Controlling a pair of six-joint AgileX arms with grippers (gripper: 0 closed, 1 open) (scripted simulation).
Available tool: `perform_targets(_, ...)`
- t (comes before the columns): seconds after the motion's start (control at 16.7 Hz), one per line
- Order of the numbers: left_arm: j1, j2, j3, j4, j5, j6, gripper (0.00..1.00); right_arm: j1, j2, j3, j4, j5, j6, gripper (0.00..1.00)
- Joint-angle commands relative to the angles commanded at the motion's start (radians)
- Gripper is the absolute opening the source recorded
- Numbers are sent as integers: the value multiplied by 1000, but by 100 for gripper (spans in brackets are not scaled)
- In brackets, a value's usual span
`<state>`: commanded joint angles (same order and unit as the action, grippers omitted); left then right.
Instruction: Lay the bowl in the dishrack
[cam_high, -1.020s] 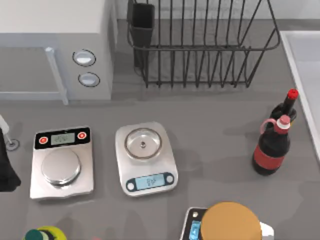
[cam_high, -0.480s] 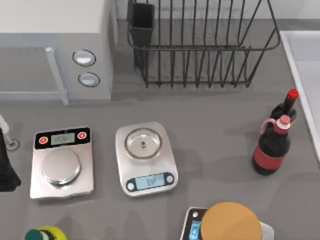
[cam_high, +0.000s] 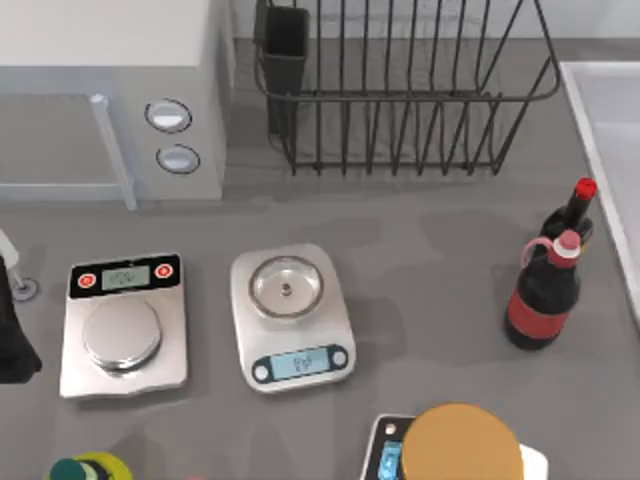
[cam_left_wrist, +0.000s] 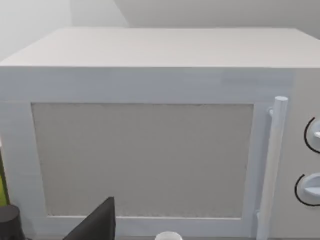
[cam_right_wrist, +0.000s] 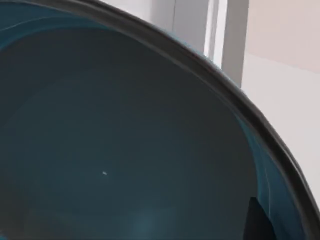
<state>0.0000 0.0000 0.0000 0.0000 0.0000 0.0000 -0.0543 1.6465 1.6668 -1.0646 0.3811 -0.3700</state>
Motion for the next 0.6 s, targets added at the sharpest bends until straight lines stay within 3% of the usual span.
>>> perform_targets(0.36,0,0,0,0,0,0,100,598,-73,-105,484,316,242,0)
perform_targets(0.6,0,0,0,0,0,0,100,904,-142,-171,796,510,350,0)
